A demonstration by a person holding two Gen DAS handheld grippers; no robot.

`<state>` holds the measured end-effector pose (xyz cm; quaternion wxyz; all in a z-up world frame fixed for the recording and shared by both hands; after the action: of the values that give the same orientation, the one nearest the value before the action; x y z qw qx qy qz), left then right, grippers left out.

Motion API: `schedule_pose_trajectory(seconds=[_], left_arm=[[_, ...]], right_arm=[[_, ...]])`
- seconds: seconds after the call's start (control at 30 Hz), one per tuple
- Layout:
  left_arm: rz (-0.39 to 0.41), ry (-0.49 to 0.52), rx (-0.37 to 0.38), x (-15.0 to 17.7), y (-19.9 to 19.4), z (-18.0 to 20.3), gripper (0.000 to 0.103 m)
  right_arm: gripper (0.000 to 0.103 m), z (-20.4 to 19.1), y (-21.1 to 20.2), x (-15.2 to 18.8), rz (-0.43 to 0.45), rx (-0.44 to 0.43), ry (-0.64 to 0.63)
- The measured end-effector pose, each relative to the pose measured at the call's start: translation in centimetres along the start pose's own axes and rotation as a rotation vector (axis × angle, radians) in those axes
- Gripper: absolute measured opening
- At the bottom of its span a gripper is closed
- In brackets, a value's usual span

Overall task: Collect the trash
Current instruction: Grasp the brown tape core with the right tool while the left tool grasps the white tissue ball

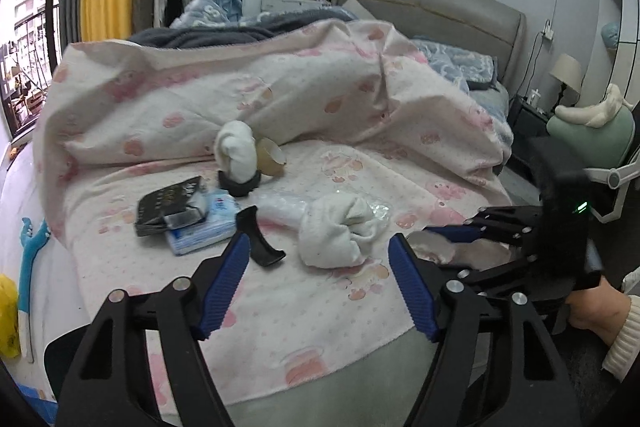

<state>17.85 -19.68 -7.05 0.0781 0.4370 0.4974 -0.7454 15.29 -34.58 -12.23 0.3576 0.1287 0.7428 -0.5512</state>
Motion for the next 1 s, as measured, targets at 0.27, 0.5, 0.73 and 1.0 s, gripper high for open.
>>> schedule_pose_trajectory(seconds=[0.27,0.5,0.73,1.0], left_arm=[[-0.075,-0.018,0.053,-0.2,4.2,0.2,0.067],[-0.124,-0.044,0.066,0.0,6.5,0.1,0.052],[-0.125,-0.094,0.111,0.0,6.0,-0.7,0.031],[-0.053,-0.088,0.103,-0.8,3.0,-1.4,0.026]], right_arm=[[0.046,2.0,-1.8,-0.8,0.077,0.004,0.080],[0.046,3.1,-2.1,-1.4,0.099,0.039,0.128],[0.046,3.0,-2.3,-2.8,0.111,0.055,0.160],[0.046,0.5,-3.0,-5.0,0.129,0.065,0.131]])
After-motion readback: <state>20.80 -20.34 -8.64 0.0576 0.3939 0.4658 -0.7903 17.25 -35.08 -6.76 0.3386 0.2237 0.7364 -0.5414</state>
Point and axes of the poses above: each gripper's, at about its wrist camera, not at the fingertips, and y roughly the way its jaws point, z to its right, x to its underside, the point moved 4 cm from there along y, roughly the way its jaws point, and after that the axes turned 3 degrees about -z, right-handed, at the moved point
